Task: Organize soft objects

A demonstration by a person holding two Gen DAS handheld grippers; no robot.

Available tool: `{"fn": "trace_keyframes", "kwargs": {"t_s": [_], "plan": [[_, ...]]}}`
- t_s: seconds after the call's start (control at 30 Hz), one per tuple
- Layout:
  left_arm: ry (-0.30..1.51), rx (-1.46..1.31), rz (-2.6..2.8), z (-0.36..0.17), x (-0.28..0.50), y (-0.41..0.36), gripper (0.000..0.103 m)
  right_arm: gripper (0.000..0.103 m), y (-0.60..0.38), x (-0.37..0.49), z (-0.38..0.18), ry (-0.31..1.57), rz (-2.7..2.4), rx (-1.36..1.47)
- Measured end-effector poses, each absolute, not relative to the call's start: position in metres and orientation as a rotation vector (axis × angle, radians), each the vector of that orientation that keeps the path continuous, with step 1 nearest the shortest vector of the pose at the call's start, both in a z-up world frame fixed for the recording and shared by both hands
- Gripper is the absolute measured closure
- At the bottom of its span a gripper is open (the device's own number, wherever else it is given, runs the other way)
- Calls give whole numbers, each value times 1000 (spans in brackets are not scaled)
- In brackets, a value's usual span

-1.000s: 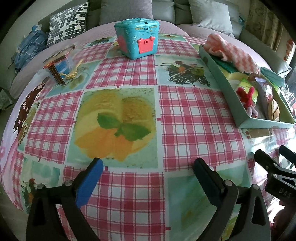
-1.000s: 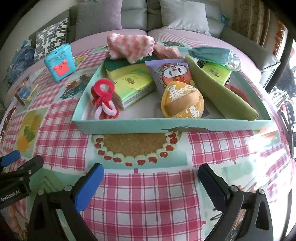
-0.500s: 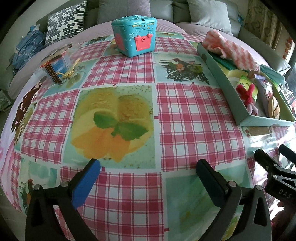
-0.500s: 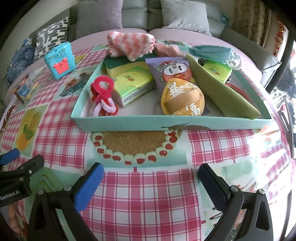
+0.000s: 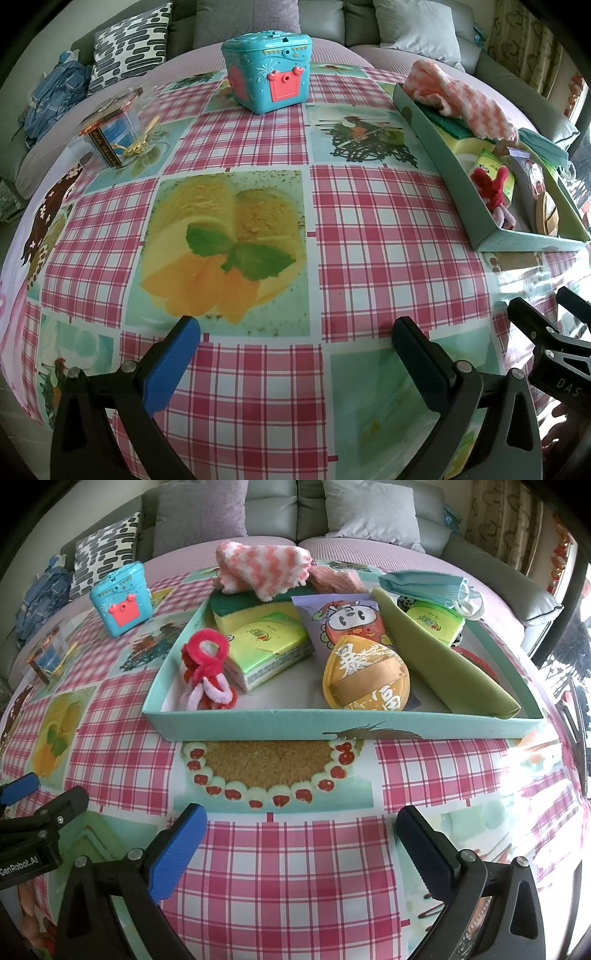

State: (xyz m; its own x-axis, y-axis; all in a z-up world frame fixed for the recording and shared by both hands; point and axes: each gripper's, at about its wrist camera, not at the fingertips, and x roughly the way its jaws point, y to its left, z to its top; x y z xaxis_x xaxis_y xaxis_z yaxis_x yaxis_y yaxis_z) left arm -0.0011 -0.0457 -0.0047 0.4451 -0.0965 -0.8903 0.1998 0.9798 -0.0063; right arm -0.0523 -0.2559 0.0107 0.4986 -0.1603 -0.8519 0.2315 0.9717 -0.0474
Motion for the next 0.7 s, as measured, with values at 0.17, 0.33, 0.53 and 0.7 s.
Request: {"fn": "trace_keyframes", "kwargs": {"t_s": [0.17, 0.33, 0.53, 0.7], "plan": [[1093, 107, -186, -5, -1, -46, 0, 0, -256, -52, 11, 1022, -238, 77], [1090, 109, -195, -5, 1, -45, 0, 0, -256, -52, 11, 1022, -238, 77], [1087, 112, -200, -6, 1, -46, 0, 0, -255, -52, 11, 1022, -238, 77], [1085, 114, -203, -6, 2, -46, 0, 0, -256, -52, 11, 1022, -239, 77]]}}
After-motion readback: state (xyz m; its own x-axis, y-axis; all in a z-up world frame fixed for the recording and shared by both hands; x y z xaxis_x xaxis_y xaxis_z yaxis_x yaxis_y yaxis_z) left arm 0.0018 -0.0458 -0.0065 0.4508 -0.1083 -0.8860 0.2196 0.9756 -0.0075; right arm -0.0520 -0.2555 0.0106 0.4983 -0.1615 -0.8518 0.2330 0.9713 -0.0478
